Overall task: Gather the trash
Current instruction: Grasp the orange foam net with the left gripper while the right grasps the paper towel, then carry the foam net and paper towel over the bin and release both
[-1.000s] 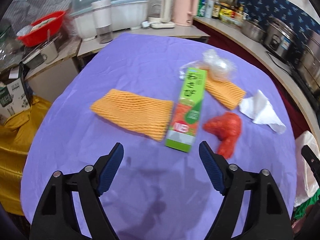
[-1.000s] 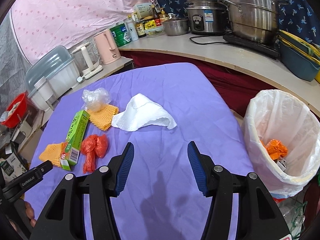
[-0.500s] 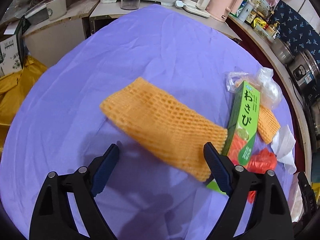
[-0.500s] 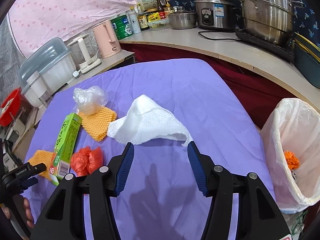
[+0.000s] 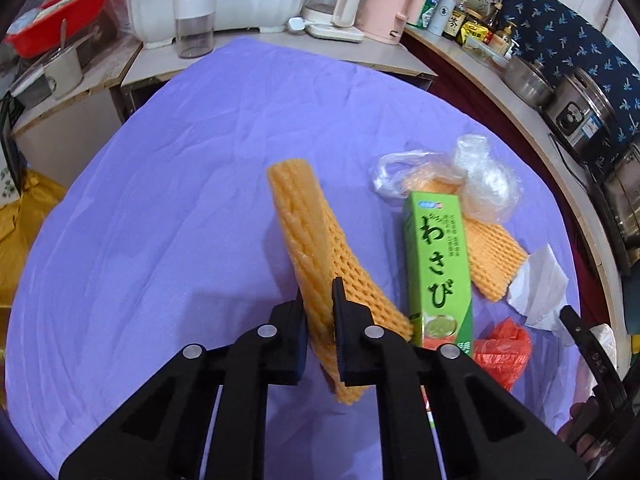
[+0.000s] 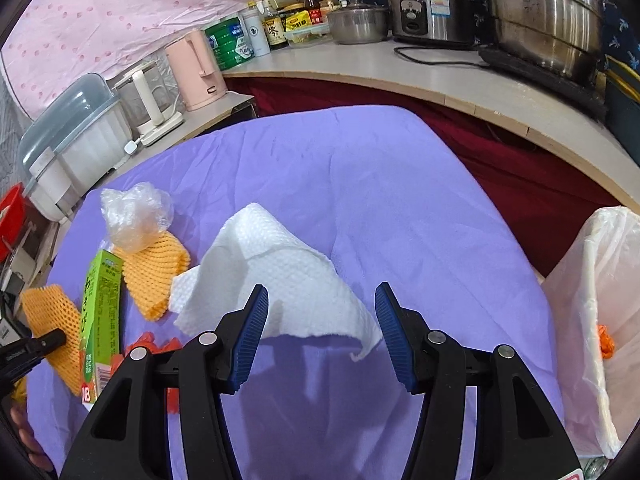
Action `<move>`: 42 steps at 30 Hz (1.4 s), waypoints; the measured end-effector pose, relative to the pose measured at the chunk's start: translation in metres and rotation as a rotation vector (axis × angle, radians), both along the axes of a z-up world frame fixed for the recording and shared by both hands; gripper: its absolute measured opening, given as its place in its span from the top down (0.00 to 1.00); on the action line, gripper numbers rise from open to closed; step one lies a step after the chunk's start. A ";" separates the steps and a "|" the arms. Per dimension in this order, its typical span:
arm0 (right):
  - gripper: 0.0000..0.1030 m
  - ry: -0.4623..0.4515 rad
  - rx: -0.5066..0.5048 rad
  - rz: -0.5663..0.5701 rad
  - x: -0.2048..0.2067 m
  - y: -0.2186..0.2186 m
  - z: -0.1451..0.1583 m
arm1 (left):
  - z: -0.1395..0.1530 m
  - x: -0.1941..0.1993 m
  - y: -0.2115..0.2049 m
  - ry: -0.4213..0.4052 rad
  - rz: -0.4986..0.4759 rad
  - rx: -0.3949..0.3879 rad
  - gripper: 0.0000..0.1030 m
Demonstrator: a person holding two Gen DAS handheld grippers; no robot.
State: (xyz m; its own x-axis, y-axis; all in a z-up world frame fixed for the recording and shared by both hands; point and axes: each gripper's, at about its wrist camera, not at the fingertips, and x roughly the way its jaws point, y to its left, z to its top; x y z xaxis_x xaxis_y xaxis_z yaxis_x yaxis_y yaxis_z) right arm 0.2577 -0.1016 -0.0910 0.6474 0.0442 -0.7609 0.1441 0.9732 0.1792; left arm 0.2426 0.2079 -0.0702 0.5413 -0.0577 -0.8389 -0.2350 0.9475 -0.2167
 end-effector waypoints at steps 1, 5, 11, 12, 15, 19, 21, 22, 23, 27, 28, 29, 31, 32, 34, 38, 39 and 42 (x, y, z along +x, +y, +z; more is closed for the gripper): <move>0.48 0.008 0.003 0.006 0.003 -0.001 -0.003 | 0.002 0.000 -0.002 -0.006 -0.006 -0.001 0.90; 0.71 0.029 0.017 0.031 0.007 0.001 -0.010 | 0.011 -0.001 -0.010 -0.026 -0.023 0.008 0.90; 0.96 0.007 0.025 0.042 -0.005 0.002 -0.002 | 0.028 -0.009 -0.023 -0.061 -0.050 0.016 0.90; 0.97 0.000 0.026 0.040 -0.008 0.002 0.002 | 0.033 -0.011 -0.025 -0.070 -0.055 0.016 0.90; 0.97 -0.034 0.035 0.033 -0.022 -0.003 0.017 | 0.044 -0.019 -0.033 -0.091 -0.067 0.015 0.90; 0.97 -0.084 0.042 0.018 -0.041 -0.012 0.040 | 0.065 -0.033 -0.050 -0.132 -0.104 0.013 0.90; 0.97 -0.116 0.031 0.007 -0.055 -0.017 0.054 | 0.077 -0.040 -0.060 -0.154 -0.124 0.010 0.90; 0.97 -0.129 0.031 0.002 -0.060 -0.020 0.060 | 0.081 -0.043 -0.065 -0.163 -0.133 0.010 0.90; 0.97 -0.141 0.033 -0.003 -0.066 -0.024 0.066 | 0.087 -0.047 -0.070 -0.174 -0.143 0.010 0.90; 0.97 -0.190 0.038 -0.026 -0.091 -0.041 0.088 | 0.106 -0.063 -0.093 -0.213 -0.193 0.005 0.91; 0.97 -0.198 0.039 -0.031 -0.094 -0.044 0.092 | 0.112 -0.067 -0.101 -0.224 -0.209 0.006 0.91; 0.97 -0.210 0.041 -0.039 -0.100 -0.048 0.097 | 0.116 -0.072 -0.109 -0.233 -0.225 0.005 0.91; 0.97 -0.235 0.043 -0.058 -0.115 -0.059 0.107 | 0.124 -0.079 -0.122 -0.247 -0.252 0.001 0.91; 0.97 -0.247 0.045 -0.068 -0.121 -0.064 0.112 | 0.127 -0.082 -0.129 -0.253 -0.265 0.002 0.91; 0.97 -0.265 0.046 -0.088 -0.134 -0.075 0.119 | 0.134 -0.088 -0.146 -0.267 -0.298 0.000 0.91; 0.97 -0.292 0.042 -0.129 -0.158 -0.099 0.130 | 0.142 -0.099 -0.177 -0.284 -0.353 -0.002 0.91; 0.97 -0.297 0.039 -0.141 -0.164 -0.104 0.133 | 0.143 -0.101 -0.184 -0.287 -0.366 -0.003 0.91; 0.97 -0.307 0.035 -0.172 -0.179 -0.122 0.136 | 0.145 -0.110 -0.212 -0.293 -0.417 -0.004 0.91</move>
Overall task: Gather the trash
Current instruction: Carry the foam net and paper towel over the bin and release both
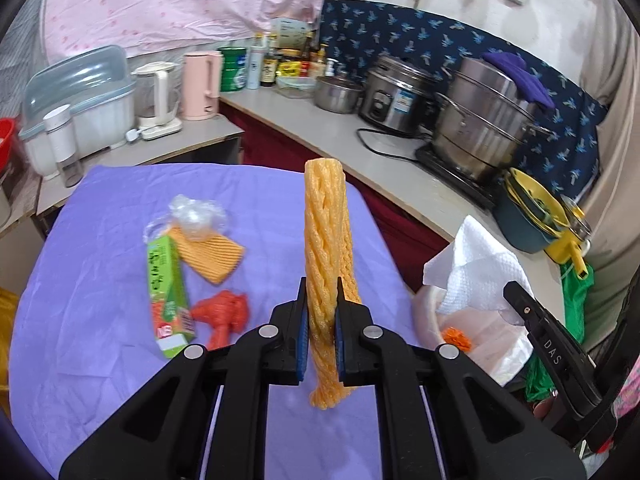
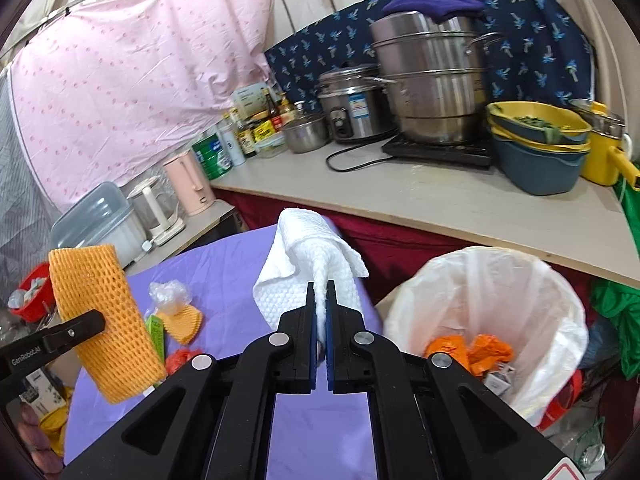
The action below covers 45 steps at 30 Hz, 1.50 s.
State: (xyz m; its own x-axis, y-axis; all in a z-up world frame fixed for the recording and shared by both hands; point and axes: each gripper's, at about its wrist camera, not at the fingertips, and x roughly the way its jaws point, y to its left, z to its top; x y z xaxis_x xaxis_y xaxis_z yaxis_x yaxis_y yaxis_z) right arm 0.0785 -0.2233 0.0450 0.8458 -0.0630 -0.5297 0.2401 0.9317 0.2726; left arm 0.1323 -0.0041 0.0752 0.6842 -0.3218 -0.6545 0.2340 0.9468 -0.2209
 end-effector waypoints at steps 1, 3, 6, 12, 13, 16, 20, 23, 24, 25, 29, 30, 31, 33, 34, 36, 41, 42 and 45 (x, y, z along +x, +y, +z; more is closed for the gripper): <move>0.97 -0.001 0.000 -0.011 -0.005 -0.006 0.000 | 0.000 -0.002 -0.006 -0.001 -0.012 0.002 0.91; 0.97 -0.002 0.001 -0.035 -0.015 -0.018 0.001 | 0.000 -0.006 -0.021 -0.002 -0.039 0.008 0.91; 0.97 -0.002 0.006 -0.067 -0.029 -0.036 0.000 | -0.001 -0.013 -0.044 -0.004 -0.078 0.017 0.91; 0.97 0.008 0.012 -0.116 -0.049 -0.065 -0.008 | -0.006 -0.023 -0.088 0.004 -0.151 0.029 0.91; 0.97 0.010 0.016 -0.125 -0.052 -0.070 -0.010 | -0.008 -0.024 -0.099 0.003 -0.166 0.039 0.91; 0.97 0.017 0.027 -0.146 -0.059 -0.083 -0.016 | -0.011 -0.028 -0.121 0.003 -0.199 0.049 0.91; 0.97 0.030 0.036 -0.169 -0.069 -0.099 -0.026 | -0.016 -0.030 -0.148 0.007 -0.234 0.064 0.91; 0.97 0.041 0.047 -0.180 -0.071 -0.107 -0.033 | -0.021 -0.031 -0.164 0.012 -0.259 0.072 0.91; 0.97 0.044 0.052 -0.185 -0.073 -0.110 -0.036 | -0.023 -0.031 -0.171 0.014 -0.268 0.078 0.91; 0.97 0.048 0.055 -0.189 -0.074 -0.114 -0.039 | -0.025 -0.031 -0.176 0.016 -0.274 0.079 0.91; 0.97 0.059 0.072 -0.204 -0.077 -0.125 -0.048 | -0.033 -0.030 -0.196 0.023 -0.294 0.089 0.90; 0.97 0.062 0.076 -0.207 -0.077 -0.128 -0.050 | -0.036 -0.030 -0.202 0.027 -0.299 0.094 0.90; 0.97 0.066 0.081 -0.209 -0.077 -0.131 -0.053 | -0.038 -0.029 -0.205 0.030 -0.303 0.097 0.90; 0.97 0.071 0.087 -0.213 -0.076 -0.135 -0.057 | -0.043 -0.028 -0.213 0.039 -0.312 0.108 0.90; 0.97 0.076 0.092 -0.213 -0.074 -0.137 -0.059 | -0.046 -0.027 -0.216 0.044 -0.317 0.110 0.90; 0.97 0.083 0.104 -0.214 -0.072 -0.141 -0.063 | -0.052 -0.025 -0.223 0.056 -0.321 0.120 0.90; 0.97 0.100 0.113 -0.215 -0.064 -0.147 -0.074 | -0.064 -0.018 -0.236 0.078 -0.324 0.138 0.90; 0.97 0.103 0.115 -0.214 -0.062 -0.148 -0.075 | -0.066 -0.017 -0.238 0.080 -0.325 0.142 0.90; 0.97 0.112 0.118 -0.213 -0.058 -0.152 -0.081 | -0.072 -0.012 -0.243 0.093 -0.326 0.146 0.90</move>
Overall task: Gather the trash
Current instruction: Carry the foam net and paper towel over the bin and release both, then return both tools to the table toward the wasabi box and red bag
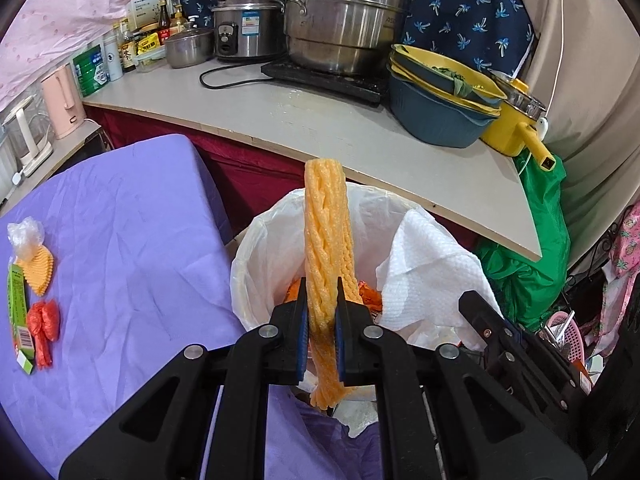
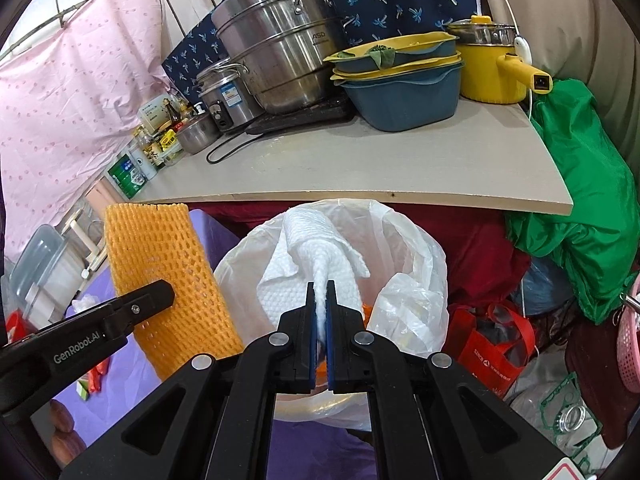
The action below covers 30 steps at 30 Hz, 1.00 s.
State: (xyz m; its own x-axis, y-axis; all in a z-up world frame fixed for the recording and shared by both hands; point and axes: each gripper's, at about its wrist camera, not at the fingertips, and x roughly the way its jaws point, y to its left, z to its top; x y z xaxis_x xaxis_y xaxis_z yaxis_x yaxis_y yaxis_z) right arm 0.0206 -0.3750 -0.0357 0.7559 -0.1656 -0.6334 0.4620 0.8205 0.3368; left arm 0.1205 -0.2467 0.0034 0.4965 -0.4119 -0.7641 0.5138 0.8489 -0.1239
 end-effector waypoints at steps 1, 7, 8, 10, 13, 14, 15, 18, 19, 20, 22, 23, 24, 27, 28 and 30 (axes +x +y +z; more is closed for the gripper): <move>0.97 0.002 0.000 -0.001 0.001 -0.001 -0.001 | -0.001 0.001 -0.001 0.003 0.000 0.001 0.90; 0.97 0.015 0.006 0.004 0.008 -0.003 -0.009 | -0.010 0.009 -0.009 0.019 0.004 0.014 0.90; 0.97 0.020 0.005 0.008 0.009 -0.003 -0.010 | -0.011 0.010 -0.011 0.024 0.006 0.013 0.90; 0.93 0.027 0.000 0.009 0.012 -0.003 -0.011 | -0.014 0.013 -0.012 0.035 0.012 0.012 0.88; 0.84 0.024 -0.009 0.002 0.013 -0.003 -0.010 | -0.017 0.016 -0.012 0.035 0.035 0.018 0.57; 0.77 0.016 -0.008 -0.004 0.013 -0.004 -0.009 | -0.017 0.017 -0.011 0.029 0.055 0.021 0.50; 0.74 0.010 -0.010 -0.008 0.012 -0.004 -0.008 | -0.015 0.017 -0.009 0.019 0.070 0.017 0.44; 0.71 -0.003 -0.020 -0.016 0.009 -0.004 -0.002 | -0.011 0.019 -0.004 0.004 0.078 0.015 0.44; 0.70 -0.007 -0.022 -0.016 0.008 -0.004 0.000 | -0.009 0.019 -0.002 -0.001 0.084 0.014 0.44; 0.68 -0.010 -0.026 -0.017 0.007 -0.003 0.002 | -0.007 0.020 0.000 -0.006 0.088 0.011 0.44; 0.65 -0.015 -0.031 -0.016 0.006 0.000 0.005 | -0.003 0.020 0.005 -0.015 0.096 0.008 0.43; 0.65 -0.017 -0.033 -0.015 0.006 0.001 0.006 | -0.001 0.020 0.008 -0.019 0.101 0.007 0.43; 0.65 -0.019 -0.033 -0.011 0.005 0.003 0.008 | 0.001 0.019 0.012 -0.023 0.107 0.005 0.43; 0.65 -0.024 -0.039 -0.001 0.005 0.010 0.013 | 0.006 0.019 0.021 -0.032 0.119 0.001 0.43; 0.64 -0.026 -0.042 0.002 0.005 0.012 0.015 | 0.008 0.018 0.024 -0.036 0.122 0.000 0.43; 0.63 -0.033 -0.047 0.013 0.006 0.019 0.020 | 0.012 0.017 0.031 -0.043 0.132 -0.003 0.43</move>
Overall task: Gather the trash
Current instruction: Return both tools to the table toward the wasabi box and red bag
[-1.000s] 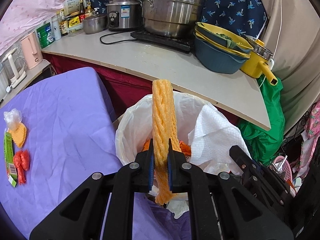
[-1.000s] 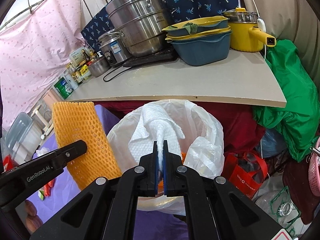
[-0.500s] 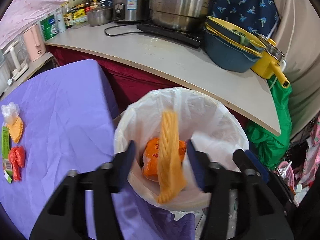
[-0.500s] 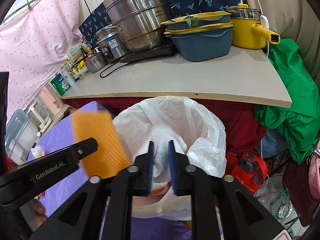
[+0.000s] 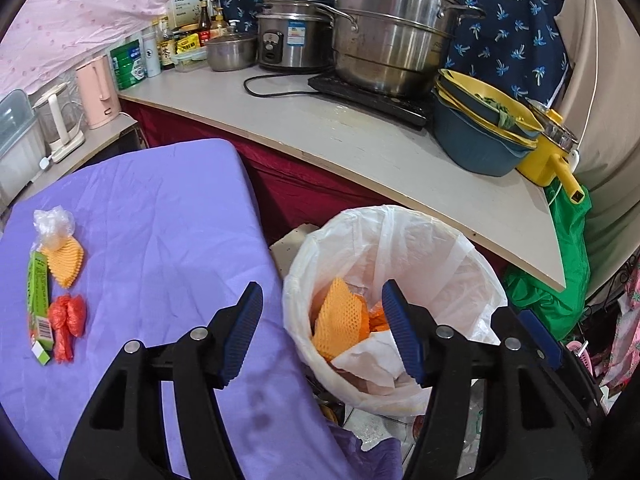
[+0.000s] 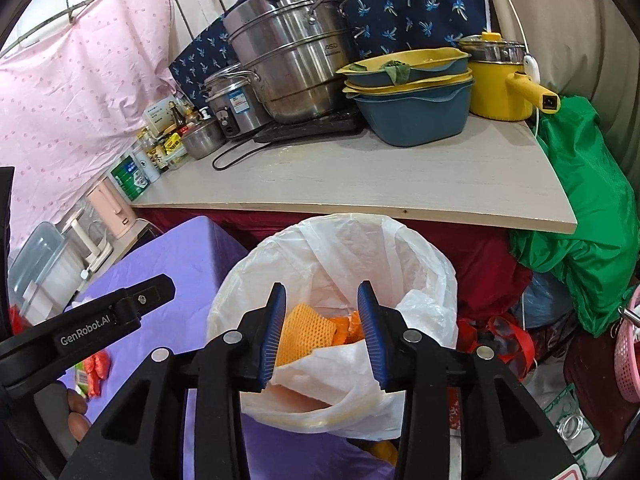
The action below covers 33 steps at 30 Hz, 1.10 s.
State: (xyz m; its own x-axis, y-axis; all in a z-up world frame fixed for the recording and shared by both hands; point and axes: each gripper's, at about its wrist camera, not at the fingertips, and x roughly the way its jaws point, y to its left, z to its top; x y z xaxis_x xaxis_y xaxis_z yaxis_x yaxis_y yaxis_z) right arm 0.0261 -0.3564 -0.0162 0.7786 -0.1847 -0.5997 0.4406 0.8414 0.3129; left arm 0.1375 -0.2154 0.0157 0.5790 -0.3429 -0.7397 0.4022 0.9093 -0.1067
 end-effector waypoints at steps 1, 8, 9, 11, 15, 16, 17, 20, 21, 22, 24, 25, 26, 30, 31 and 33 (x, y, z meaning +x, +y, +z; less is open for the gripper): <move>0.62 -0.004 -0.004 0.006 0.000 0.004 0.003 | 0.003 -0.001 0.006 -0.006 0.007 -0.004 0.43; 0.60 -0.020 -0.031 0.059 0.004 0.037 0.018 | 0.017 -0.005 0.040 -0.041 0.055 -0.010 0.38; 0.60 -0.020 -0.033 0.066 0.005 0.041 0.019 | 0.019 -0.005 0.048 -0.049 0.072 -0.011 0.36; 0.60 -0.021 -0.039 0.086 0.007 0.053 0.022 | 0.021 -0.006 0.058 -0.054 0.089 -0.007 0.36; 0.59 -0.018 -0.050 0.127 0.012 0.078 0.026 | 0.020 -0.007 0.088 -0.052 0.132 -0.008 0.28; 0.59 -0.016 -0.053 0.140 0.014 0.086 0.026 | 0.019 -0.007 0.098 -0.054 0.151 -0.010 0.25; 0.59 -0.014 -0.057 0.153 0.016 0.092 0.026 | 0.018 -0.008 0.108 -0.055 0.169 -0.012 0.25; 0.59 -0.004 -0.066 0.198 0.023 0.117 0.025 | 0.014 -0.007 0.135 -0.044 0.210 -0.011 0.25; 0.59 -0.002 -0.065 0.210 0.024 0.124 0.025 | 0.012 -0.005 0.147 -0.038 0.231 -0.007 0.25; 0.59 0.001 -0.065 0.222 0.026 0.130 0.024 | 0.010 -0.004 0.156 -0.034 0.247 -0.004 0.25; 0.59 0.007 -0.069 0.253 0.031 0.148 0.023 | 0.008 -0.002 0.172 -0.028 0.272 -0.003 0.25; 0.59 0.011 -0.071 0.265 0.033 0.155 0.022 | 0.006 0.000 0.184 -0.024 0.294 -0.003 0.25; 0.59 0.014 -0.072 0.280 0.036 0.164 0.022 | 0.005 0.001 0.192 -0.021 0.304 -0.002 0.25; 0.59 0.026 -0.074 0.327 0.045 0.193 0.018 | 0.000 0.004 0.227 -0.016 0.354 0.017 0.25; 0.59 0.030 -0.074 0.338 0.048 0.200 0.016 | -0.002 0.005 0.235 -0.015 0.364 0.021 0.25; 0.59 0.041 -0.078 0.363 0.054 0.216 0.013 | -0.006 0.008 0.250 -0.005 0.385 0.024 0.25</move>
